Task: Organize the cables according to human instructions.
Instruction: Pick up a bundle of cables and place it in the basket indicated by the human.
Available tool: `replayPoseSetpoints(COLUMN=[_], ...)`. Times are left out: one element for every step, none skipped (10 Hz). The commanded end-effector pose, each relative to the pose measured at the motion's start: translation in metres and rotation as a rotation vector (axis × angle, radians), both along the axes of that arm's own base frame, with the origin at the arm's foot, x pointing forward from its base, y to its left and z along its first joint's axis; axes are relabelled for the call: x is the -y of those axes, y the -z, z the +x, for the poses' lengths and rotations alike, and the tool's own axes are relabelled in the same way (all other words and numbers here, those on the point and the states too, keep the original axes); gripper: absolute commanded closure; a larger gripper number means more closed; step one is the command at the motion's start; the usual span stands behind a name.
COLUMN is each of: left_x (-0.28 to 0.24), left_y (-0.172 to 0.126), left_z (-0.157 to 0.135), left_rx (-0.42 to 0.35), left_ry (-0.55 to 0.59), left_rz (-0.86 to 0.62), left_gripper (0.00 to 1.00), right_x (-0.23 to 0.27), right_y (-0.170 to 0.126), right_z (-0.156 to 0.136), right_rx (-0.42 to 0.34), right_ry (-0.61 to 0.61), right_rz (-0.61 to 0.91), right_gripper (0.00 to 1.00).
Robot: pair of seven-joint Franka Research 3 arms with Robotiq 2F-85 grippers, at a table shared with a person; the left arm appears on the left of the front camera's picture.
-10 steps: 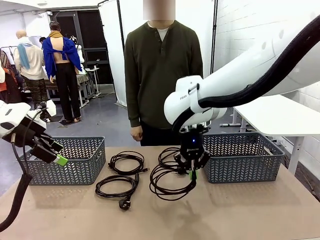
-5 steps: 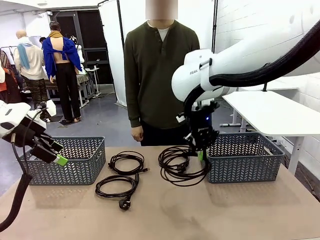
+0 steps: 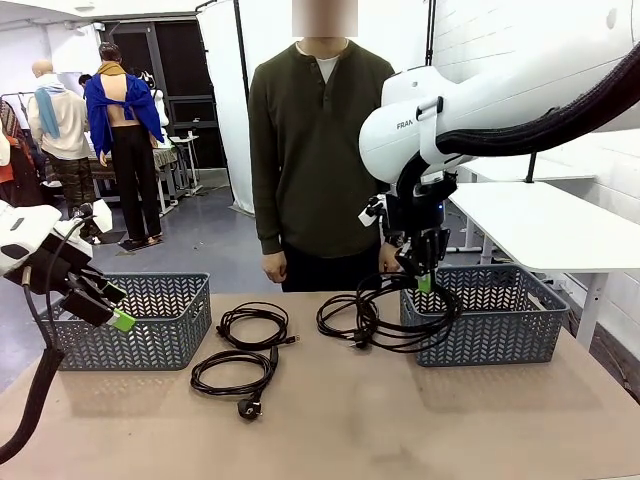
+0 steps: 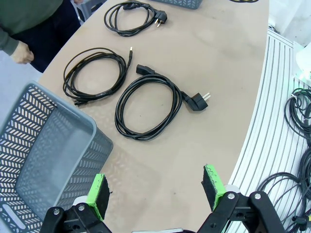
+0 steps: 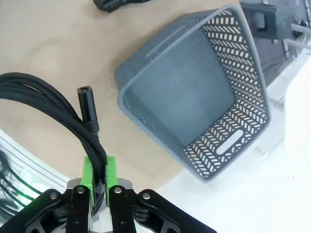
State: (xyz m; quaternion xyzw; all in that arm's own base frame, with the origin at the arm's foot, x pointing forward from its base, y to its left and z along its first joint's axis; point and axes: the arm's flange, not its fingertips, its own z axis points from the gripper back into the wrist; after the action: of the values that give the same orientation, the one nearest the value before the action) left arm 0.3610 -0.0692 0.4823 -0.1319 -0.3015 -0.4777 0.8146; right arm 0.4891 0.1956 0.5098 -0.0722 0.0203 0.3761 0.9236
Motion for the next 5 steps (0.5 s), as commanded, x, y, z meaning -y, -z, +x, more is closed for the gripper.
replayPoseSetpoints(left_x=[-0.0025, -0.0025, -0.0025, -0.0025, -0.0025], left_y=[0.0017, 0.0017, 0.0017, 0.0017, 0.0017], left_z=[0.0024, 0.0024, 0.0024, 0.0024, 0.0024], left_rx=[0.002, 0.002, 0.002, 0.002, 0.002], left_ry=[0.02, 0.02, 0.02, 0.02, 0.02], left_rz=[-0.016, -0.016, -0.016, -0.016, -0.016], left_gripper=[0.0, 0.0, 0.0, 0.0, 0.0], right_x=[0.0007, 0.0, 0.0, 0.0, 0.0], right_y=[-0.003, 0.0, 0.0, 0.0, 0.0], right_z=[0.008, 0.0, 0.0, 0.0, 0.0], right_rx=[-0.028, 0.0, 0.0, 0.0, 0.0], right_ry=[-0.022, 0.0, 0.0, 0.0, 0.0], right_rz=[0.026, 0.0, 0.0, 0.0, 0.0], right_gripper=[1.0, 1.0, 1.0, 1.0, 1.0])
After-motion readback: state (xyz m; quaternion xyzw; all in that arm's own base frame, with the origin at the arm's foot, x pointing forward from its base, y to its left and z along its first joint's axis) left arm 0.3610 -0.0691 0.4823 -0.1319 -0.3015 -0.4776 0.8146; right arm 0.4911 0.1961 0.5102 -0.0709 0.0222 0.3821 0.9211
